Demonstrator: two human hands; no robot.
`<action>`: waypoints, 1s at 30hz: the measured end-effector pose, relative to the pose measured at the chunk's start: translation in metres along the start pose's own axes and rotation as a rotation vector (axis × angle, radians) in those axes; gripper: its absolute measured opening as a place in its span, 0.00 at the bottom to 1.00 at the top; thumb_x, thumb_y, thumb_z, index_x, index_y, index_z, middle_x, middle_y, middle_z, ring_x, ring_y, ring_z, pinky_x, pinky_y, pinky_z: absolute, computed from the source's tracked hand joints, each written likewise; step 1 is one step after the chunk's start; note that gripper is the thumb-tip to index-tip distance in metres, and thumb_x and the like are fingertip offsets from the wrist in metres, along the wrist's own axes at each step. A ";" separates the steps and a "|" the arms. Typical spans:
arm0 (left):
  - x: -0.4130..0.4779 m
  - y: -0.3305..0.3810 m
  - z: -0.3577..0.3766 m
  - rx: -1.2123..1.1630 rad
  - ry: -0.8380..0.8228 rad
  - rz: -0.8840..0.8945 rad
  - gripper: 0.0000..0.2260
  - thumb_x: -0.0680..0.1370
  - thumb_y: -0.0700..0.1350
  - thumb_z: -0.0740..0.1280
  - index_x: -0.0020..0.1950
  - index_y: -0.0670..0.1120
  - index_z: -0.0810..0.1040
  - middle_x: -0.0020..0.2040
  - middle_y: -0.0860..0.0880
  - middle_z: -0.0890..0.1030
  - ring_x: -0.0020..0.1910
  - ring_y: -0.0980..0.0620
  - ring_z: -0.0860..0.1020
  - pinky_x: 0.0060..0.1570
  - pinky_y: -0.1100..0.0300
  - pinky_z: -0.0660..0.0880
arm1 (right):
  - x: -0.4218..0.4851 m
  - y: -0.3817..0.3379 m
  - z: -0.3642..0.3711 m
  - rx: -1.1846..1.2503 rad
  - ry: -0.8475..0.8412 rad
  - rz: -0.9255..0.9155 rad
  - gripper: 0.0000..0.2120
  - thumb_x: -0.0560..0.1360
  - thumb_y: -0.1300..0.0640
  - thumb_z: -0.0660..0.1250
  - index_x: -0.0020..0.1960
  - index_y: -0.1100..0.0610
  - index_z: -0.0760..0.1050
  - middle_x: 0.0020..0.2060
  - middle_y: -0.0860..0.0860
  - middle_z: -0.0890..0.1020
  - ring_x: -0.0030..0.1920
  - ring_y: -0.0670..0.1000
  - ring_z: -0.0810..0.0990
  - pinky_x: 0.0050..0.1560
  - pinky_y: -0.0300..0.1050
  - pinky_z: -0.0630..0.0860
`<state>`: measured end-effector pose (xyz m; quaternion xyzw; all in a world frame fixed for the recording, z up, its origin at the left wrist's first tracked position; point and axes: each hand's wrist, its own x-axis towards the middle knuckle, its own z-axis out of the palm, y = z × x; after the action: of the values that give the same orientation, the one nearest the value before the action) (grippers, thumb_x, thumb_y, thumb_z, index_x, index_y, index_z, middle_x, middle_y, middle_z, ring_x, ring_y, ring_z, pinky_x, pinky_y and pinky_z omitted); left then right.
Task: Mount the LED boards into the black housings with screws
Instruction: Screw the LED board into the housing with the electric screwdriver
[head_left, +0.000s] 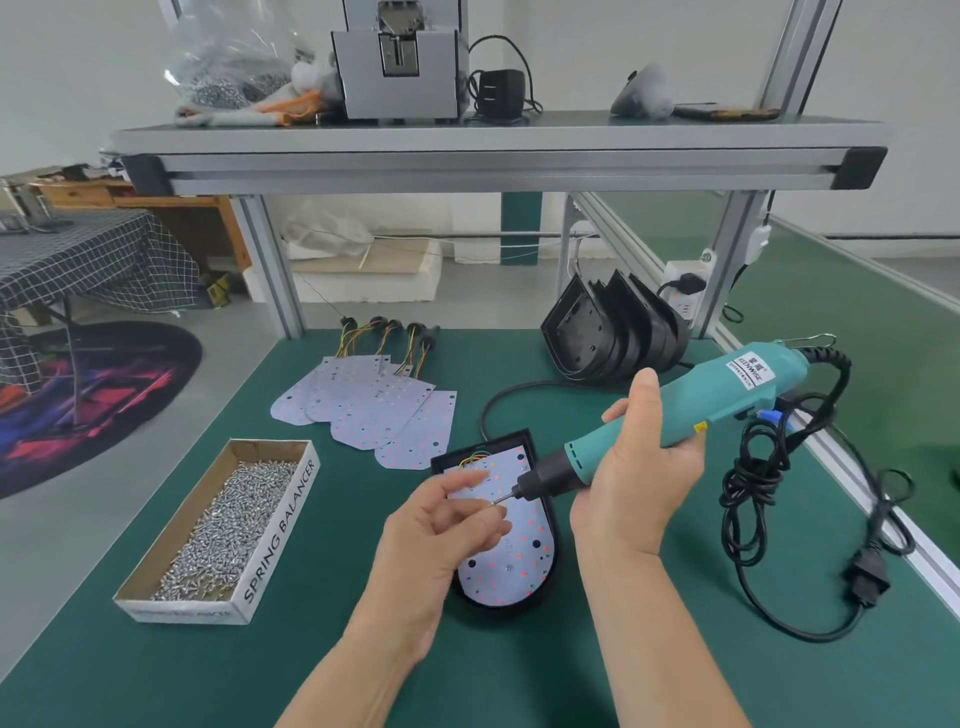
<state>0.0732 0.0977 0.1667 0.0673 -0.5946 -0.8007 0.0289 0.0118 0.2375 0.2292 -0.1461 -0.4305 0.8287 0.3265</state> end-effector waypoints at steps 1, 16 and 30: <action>0.005 0.000 -0.007 0.091 0.038 0.017 0.18 0.68 0.44 0.77 0.56 0.51 0.82 0.44 0.44 0.85 0.43 0.49 0.84 0.41 0.63 0.79 | 0.003 -0.001 0.000 0.002 0.003 -0.006 0.12 0.74 0.49 0.71 0.40 0.50 0.70 0.29 0.45 0.75 0.32 0.47 0.73 0.42 0.49 0.72; 0.058 -0.018 0.021 0.514 0.028 -0.327 0.16 0.62 0.46 0.72 0.48 0.41 0.82 0.42 0.47 0.86 0.37 0.49 0.81 0.36 0.61 0.73 | 0.031 0.031 0.023 -0.198 -0.209 -0.236 0.09 0.71 0.43 0.72 0.43 0.46 0.76 0.34 0.45 0.81 0.36 0.50 0.80 0.41 0.45 0.78; 0.072 -0.032 0.016 0.387 -0.004 -0.353 0.18 0.62 0.43 0.76 0.52 0.46 0.83 0.46 0.50 0.87 0.49 0.48 0.85 0.59 0.45 0.79 | 0.022 0.064 0.040 -0.376 -0.421 -0.390 0.19 0.72 0.41 0.70 0.46 0.59 0.74 0.32 0.43 0.78 0.32 0.46 0.76 0.36 0.43 0.76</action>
<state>0.0008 0.1127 0.1350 0.1727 -0.7158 -0.6648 -0.1260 -0.0526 0.2007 0.2018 0.0557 -0.6537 0.6687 0.3499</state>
